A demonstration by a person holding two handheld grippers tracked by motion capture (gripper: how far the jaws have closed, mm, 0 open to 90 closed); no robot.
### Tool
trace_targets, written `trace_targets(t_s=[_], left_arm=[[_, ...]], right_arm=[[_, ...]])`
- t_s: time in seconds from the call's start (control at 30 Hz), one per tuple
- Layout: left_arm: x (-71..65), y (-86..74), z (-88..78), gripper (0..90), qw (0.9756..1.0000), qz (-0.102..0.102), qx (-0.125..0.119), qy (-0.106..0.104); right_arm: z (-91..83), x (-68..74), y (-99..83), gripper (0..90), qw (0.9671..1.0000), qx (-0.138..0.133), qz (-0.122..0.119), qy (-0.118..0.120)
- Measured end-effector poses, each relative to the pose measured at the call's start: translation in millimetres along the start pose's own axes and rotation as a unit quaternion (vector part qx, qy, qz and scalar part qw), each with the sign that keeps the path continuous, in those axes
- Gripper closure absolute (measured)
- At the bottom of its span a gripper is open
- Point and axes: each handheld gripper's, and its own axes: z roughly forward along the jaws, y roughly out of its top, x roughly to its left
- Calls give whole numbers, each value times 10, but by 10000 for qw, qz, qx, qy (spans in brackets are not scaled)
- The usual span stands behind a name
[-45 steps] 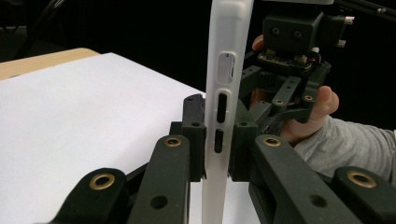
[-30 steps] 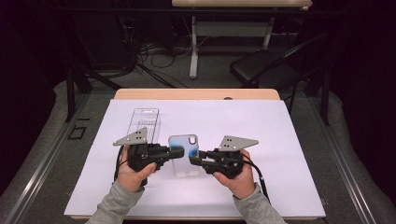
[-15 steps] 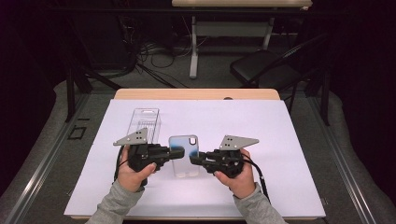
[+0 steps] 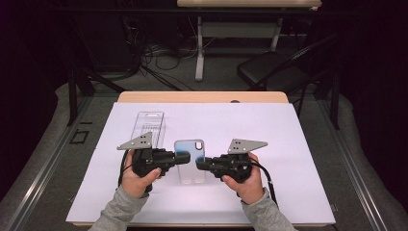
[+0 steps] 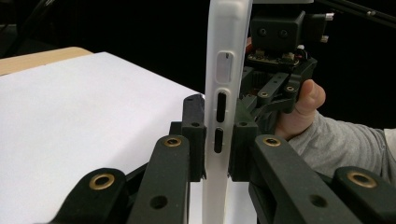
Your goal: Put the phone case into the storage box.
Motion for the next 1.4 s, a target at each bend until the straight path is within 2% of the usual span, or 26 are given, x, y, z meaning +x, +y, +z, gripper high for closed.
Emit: trace_targets(t_s=[0.4, 0.6, 1.2, 1.4], left_arm=[[-2, -4, 7, 811, 10000, -21, 22, -32], [-1, -5, 11, 811, 10000, -5, 14, -67], [-4, -5, 13, 810, 10000, 1, 8, -66], [-8, -5, 18, 784, 9999, 77, -72, -46]], right_arm=[[-9, -9, -5, 819, 10000, 23, -49, 68], [-16, -7, -4, 820, 9999, 12, -135, 51], [-26, 0, -2, 821, 9998, -8, -182, 29], [-28, 5, -1, 821, 9998, -10, -194, 35]])
